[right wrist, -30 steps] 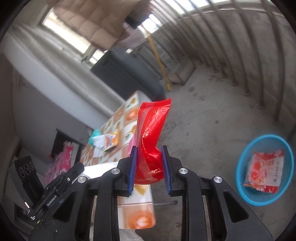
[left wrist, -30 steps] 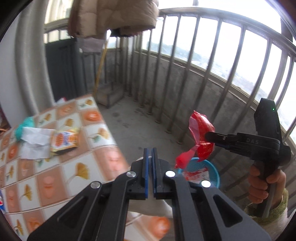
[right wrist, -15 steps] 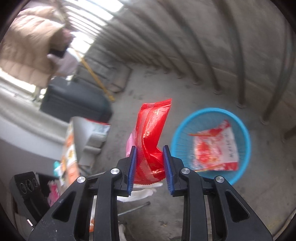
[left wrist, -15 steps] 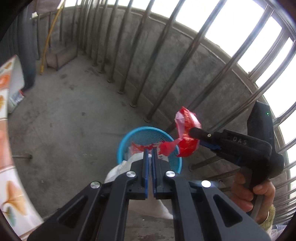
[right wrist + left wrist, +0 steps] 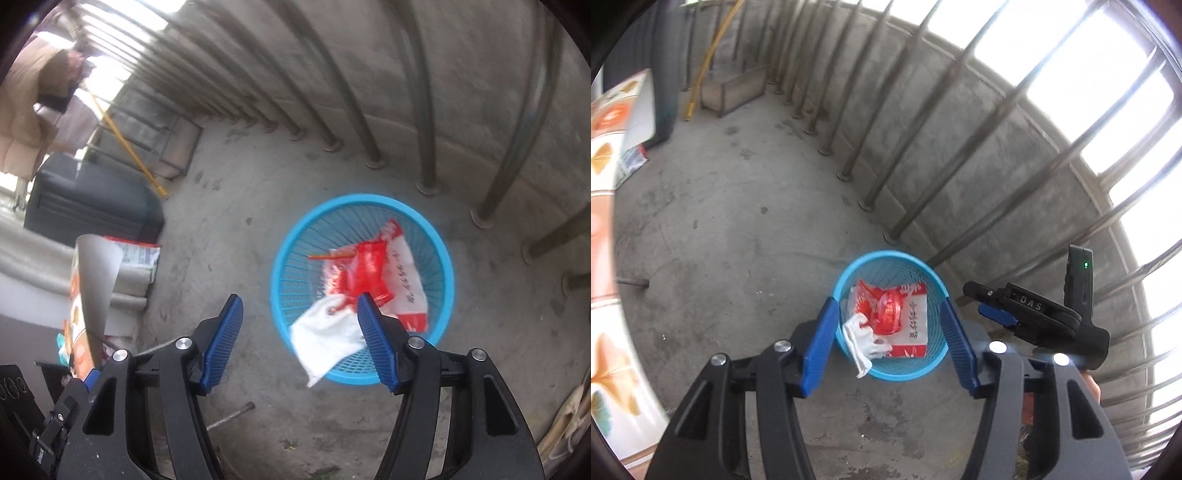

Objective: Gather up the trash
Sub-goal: 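Return both open tools to the table toward the tissues and snack packet, then grasp the white tissue with the left tool while the right tool approaches the Enaak packet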

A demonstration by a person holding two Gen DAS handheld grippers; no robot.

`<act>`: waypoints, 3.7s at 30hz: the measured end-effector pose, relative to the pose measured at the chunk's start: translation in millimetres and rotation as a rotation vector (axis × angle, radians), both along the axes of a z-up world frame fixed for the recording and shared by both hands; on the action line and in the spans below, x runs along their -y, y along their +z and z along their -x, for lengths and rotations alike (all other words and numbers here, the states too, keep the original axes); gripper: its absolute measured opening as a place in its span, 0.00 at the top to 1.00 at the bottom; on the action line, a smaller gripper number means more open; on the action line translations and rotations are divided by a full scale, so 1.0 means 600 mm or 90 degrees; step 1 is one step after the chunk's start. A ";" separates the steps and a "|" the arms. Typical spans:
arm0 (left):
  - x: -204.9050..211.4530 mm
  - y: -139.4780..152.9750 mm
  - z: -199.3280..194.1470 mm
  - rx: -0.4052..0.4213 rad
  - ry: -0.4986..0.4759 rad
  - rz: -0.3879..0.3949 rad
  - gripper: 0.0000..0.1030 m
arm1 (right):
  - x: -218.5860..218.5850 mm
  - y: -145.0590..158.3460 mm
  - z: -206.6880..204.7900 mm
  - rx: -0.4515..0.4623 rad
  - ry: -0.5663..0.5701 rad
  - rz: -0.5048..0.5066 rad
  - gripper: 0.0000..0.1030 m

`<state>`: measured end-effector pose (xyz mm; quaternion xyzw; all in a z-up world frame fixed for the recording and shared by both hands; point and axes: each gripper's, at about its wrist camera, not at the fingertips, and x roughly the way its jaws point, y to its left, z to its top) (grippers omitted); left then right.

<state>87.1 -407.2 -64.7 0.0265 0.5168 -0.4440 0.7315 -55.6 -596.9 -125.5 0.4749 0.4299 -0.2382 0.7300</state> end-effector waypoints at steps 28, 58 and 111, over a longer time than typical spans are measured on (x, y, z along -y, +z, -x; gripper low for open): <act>-0.693 0.145 -0.177 0.126 0.487 0.109 0.34 | -0.427 0.211 -0.380 0.210 0.421 -0.041 0.26; -0.615 0.024 -0.555 0.183 0.452 -0.195 0.48 | -0.563 0.161 -0.558 0.093 0.465 0.177 0.42; -0.768 0.038 -0.099 0.107 0.458 -0.026 0.99 | -0.549 0.169 -0.371 0.106 0.554 0.036 0.72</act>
